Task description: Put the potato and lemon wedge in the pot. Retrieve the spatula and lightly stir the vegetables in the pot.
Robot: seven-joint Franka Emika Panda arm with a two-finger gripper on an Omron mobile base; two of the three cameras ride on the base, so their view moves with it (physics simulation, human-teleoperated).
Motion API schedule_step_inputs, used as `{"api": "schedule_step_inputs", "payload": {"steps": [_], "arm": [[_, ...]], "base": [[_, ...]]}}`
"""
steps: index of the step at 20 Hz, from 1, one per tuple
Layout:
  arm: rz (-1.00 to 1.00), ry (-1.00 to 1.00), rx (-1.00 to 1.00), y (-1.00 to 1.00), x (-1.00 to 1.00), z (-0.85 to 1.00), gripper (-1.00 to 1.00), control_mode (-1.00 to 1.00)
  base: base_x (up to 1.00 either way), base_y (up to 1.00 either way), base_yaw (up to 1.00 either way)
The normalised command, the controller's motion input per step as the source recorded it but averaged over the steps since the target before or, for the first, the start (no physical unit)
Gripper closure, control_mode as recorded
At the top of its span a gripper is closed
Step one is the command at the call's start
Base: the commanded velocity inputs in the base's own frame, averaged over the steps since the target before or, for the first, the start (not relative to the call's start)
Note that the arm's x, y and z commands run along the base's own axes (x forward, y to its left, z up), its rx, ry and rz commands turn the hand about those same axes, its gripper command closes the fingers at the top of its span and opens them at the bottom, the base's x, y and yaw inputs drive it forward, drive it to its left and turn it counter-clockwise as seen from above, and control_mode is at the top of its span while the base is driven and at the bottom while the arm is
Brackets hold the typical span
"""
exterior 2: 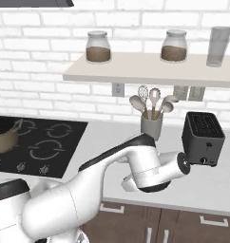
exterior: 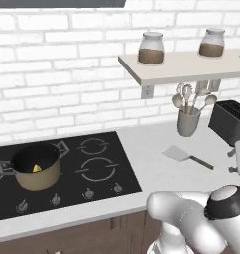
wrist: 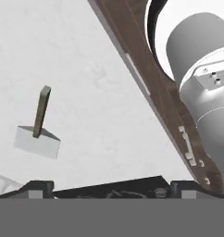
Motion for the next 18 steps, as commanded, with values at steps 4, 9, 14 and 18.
{"api": "schedule_step_inputs", "payload": {"steps": [4, 9, 14, 18], "arm": [[-0.19, 0.00, 0.09, 0.11, 0.31, -0.34, -1.00, -1.00], [-0.31, 0.00, 0.00, 0.34, 0.22, -0.38, -1.00, -1.00], [-0.22, 0.00, 0.00, 0.28, 0.20, -0.36, -1.00, -1.00], [-0.01, 0.00, -0.02, 0.00, 0.40, -0.38, -1.00, -1.00]], "base": [[0.00, 0.00, 0.00], [0.00, 0.00, 0.00], [0.00, 0.00, 0.00], [0.00, 0.00, 0.00]]}}
